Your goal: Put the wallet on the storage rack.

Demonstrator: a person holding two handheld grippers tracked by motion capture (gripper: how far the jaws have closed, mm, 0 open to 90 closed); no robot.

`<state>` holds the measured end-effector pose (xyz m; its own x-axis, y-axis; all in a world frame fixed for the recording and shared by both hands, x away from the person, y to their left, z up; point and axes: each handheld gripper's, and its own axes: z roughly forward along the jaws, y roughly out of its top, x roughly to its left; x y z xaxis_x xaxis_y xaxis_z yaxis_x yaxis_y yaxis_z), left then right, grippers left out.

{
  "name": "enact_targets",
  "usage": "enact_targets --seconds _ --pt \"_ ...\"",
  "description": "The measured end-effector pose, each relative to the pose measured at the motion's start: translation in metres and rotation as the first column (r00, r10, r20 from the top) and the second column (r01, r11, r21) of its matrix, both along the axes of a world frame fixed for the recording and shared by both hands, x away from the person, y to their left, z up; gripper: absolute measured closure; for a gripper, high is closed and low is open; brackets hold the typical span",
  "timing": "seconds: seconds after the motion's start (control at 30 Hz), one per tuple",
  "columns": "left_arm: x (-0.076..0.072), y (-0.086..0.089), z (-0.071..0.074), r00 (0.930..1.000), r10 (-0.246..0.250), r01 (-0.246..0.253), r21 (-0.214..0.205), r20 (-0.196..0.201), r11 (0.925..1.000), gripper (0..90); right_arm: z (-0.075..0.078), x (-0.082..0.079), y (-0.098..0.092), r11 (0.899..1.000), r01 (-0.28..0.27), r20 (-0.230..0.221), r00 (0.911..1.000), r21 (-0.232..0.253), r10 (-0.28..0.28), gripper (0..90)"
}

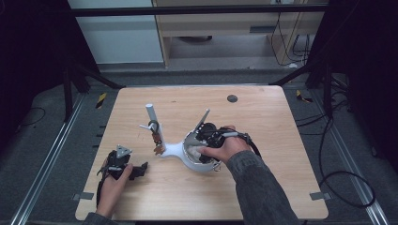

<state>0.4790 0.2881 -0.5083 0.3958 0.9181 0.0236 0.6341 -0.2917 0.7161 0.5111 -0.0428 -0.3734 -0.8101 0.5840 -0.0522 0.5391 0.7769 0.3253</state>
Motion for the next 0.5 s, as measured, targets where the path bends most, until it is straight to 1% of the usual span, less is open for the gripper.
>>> enact_targets --seconds 0.07,0.2,0.3,0.33,0.43,0.5 --pt "0.000 0.000 0.000 1.0000 0.000 0.000 0.000 0.000 1.0000 1.2 0.000 -0.001 -0.001 1.000 0.009 -0.002 1.0000 0.004 -0.009 16.6" --pt "0.000 0.000 0.000 1.0000 0.000 0.000 0.000 0.000 1.0000 1.2 -0.002 -0.003 -0.006 1.000 0.007 0.008 0.9999 0.009 -0.007 15.5" --pt "0.000 0.000 0.000 1.0000 0.000 0.000 0.000 0.000 1.0000 1.2 -0.003 -0.005 -0.009 1.000 0.017 0.009 0.9998 0.022 -0.017 15.2" --pt "0.000 0.000 0.000 1.0000 0.000 0.000 0.000 0.000 1.0000 1.2 -0.002 -0.005 -0.010 1.000 0.012 0.017 0.9998 0.022 -0.013 15.0" --pt "0.000 0.000 0.000 1.0000 0.000 0.000 0.000 0.000 1.0000 1.2 -0.001 -0.008 -0.011 0.999 0.024 0.020 0.9995 0.031 -0.024 13.4" --pt "0.000 0.000 0.000 1.0000 0.000 0.000 0.000 0.000 1.0000 1.2 0.000 -0.010 -0.013 0.999 0.020 0.029 0.9993 0.034 -0.021 12.4"
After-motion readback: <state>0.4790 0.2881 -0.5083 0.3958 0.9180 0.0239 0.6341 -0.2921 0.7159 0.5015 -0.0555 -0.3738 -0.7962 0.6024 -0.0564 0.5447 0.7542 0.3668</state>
